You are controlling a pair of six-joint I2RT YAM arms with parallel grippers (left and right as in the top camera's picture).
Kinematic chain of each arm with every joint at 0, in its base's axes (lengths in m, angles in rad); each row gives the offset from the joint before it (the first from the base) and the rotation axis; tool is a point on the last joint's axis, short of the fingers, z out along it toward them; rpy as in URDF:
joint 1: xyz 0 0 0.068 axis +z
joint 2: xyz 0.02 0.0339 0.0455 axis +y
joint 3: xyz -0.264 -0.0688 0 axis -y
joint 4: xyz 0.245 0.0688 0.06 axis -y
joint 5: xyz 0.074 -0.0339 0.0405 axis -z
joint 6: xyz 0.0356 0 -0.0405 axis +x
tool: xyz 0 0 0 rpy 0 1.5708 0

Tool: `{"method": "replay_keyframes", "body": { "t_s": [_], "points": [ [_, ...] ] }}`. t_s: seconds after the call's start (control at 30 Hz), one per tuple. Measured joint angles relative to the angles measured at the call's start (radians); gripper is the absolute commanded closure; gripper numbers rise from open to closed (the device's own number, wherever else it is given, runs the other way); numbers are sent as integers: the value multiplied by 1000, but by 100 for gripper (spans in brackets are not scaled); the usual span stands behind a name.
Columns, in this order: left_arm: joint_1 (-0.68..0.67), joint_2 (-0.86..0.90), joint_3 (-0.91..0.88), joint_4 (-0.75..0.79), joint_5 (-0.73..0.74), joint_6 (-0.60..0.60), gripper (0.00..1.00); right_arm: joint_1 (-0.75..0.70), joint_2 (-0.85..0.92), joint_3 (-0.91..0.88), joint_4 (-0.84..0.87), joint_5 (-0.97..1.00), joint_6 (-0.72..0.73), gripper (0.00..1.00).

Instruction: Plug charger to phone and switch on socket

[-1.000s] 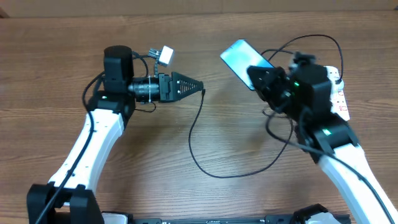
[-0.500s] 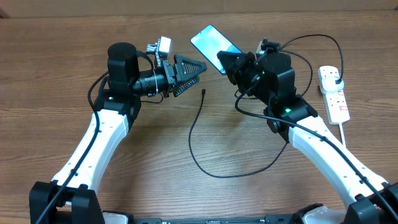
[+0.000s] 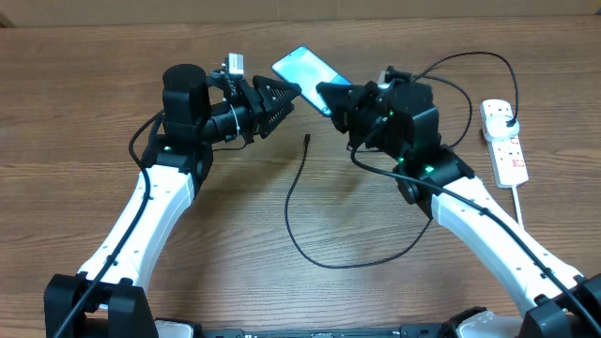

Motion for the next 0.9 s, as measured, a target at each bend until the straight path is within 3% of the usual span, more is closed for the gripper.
{"method": "replay_keyframes", "body": {
  "t_s": [0.23,0.43,0.9],
  "points": [
    [0,0,-2,65,-20,-17,66,40,0,0,-13,3,90,96],
    [0,0,-6,66,-48,-38,73,43,0,0,-12,13,128,96],
    [0,0,-6,71,-132,-86,67,47,0,0,-5,-15,158,96]
  ]
}}
